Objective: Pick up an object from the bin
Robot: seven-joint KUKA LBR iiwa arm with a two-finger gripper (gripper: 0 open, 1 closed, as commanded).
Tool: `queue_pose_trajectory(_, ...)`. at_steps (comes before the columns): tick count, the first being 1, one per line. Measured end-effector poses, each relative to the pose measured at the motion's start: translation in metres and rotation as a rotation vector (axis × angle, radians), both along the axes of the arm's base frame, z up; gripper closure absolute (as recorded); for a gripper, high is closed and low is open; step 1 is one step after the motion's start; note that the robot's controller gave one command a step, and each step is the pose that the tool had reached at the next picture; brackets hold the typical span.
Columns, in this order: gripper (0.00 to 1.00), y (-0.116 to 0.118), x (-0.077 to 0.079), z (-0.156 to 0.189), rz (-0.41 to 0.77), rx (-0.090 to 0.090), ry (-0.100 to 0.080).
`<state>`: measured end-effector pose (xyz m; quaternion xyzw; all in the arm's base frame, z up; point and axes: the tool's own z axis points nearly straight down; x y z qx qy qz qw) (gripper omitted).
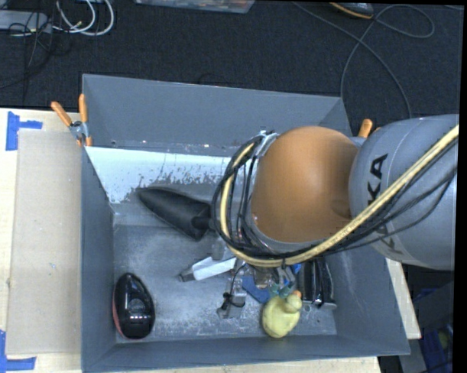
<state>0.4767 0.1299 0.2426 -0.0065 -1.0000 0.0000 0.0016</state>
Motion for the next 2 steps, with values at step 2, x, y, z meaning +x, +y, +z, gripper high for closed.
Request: queue_pose_trajectory(2, 0.00, 0.0046, 0.0061, -0.0006, -0.007, -0.001, 0.000)
